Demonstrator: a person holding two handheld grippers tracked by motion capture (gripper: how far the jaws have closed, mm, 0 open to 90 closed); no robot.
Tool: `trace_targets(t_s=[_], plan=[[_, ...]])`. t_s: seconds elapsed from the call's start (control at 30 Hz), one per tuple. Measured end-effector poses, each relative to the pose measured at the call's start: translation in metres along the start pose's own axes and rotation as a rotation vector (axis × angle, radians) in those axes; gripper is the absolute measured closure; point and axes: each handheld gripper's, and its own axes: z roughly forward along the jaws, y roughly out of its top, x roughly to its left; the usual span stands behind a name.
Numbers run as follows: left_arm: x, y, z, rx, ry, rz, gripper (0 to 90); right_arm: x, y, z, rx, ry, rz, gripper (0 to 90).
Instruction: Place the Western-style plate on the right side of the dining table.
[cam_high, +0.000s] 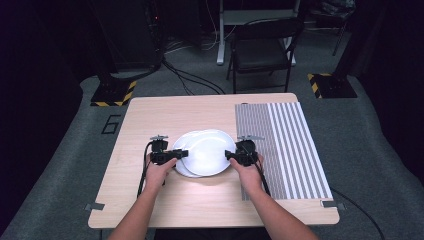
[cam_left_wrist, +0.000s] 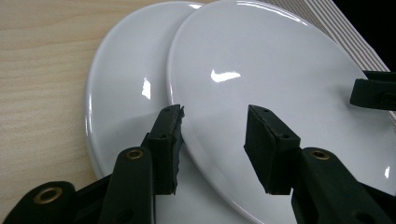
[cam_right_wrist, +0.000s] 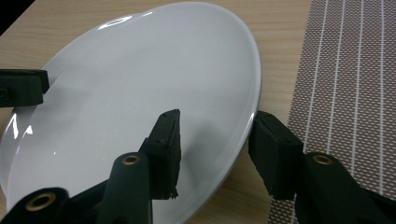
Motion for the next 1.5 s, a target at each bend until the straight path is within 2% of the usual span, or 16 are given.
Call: trace_targets(t_s=[0.13,0.17,0.2,0.23,0.33,0.37,0.4,0.43,0.83,1.0,1.03,1.07,1.27,1.47,1.5], plan=[[-0.002,0.001,0.003,0.011,-0.001,0.015,56.2,-0.002,0.000,-0.003,-0.004,0.001,0.014,53.5],[-0.003,0.001,0.004,0.006,-0.004,0.002,56.2,-0.002,0.000,-0.004,-0.003,-0.002,0.014,53.5],[-0.004,0.001,0.005,0.008,-0.007,0.003,56.1,-0.004,0.000,-0.005,-0.006,-0.001,0.004,53.5],[-0.003,0.002,0.006,0.009,-0.012,0.014,56.2,-0.004,0.000,-0.006,-0.005,-0.002,0.015,53.5],[-0.006,0.002,0.008,0.013,-0.022,0.006,56.2,-0.007,0.000,-0.008,-0.012,-0.005,0.012,53.5],[-0.006,0.002,0.009,0.021,-0.024,0.021,56.2,-0.007,0.001,-0.009,-0.012,-0.011,0.015,53.5],[-0.008,0.002,0.011,0.017,-0.024,0.008,56.2,-0.008,0.001,-0.010,-0.014,-0.011,0.015,53.5],[-0.008,0.003,0.011,0.023,-0.026,0.022,56.2,-0.009,0.001,-0.011,-0.016,-0.013,0.016,53.4],[-0.019,0.002,0.020,0.040,-0.044,0.046,56.0,-0.017,0.000,-0.023,-0.045,-0.032,0.025,53.7],[-0.020,0.003,0.020,0.022,-0.065,0.034,56.8,-0.020,-0.003,-0.021,-0.017,-0.031,0.035,54.4],[-0.019,0.003,0.020,0.027,-0.063,0.052,57.3,-0.021,-0.003,-0.020,-0.013,-0.028,0.027,54.5],[-0.020,0.003,0.020,0.027,-0.058,0.054,57.7,-0.021,-0.005,-0.019,-0.006,-0.022,0.040,54.4],[-0.020,0.001,0.023,0.038,-0.042,0.051,55.9,-0.024,-0.011,-0.015,-0.001,-0.003,0.082,53.1],[-0.022,0.000,0.026,0.053,-0.046,0.053,53.4,-0.027,-0.013,-0.015,-0.006,0.004,0.077,53.1],[-0.022,-0.001,0.027,0.056,-0.047,0.050,53.0,-0.026,-0.014,-0.015,0.001,0.004,0.092,53.0]])
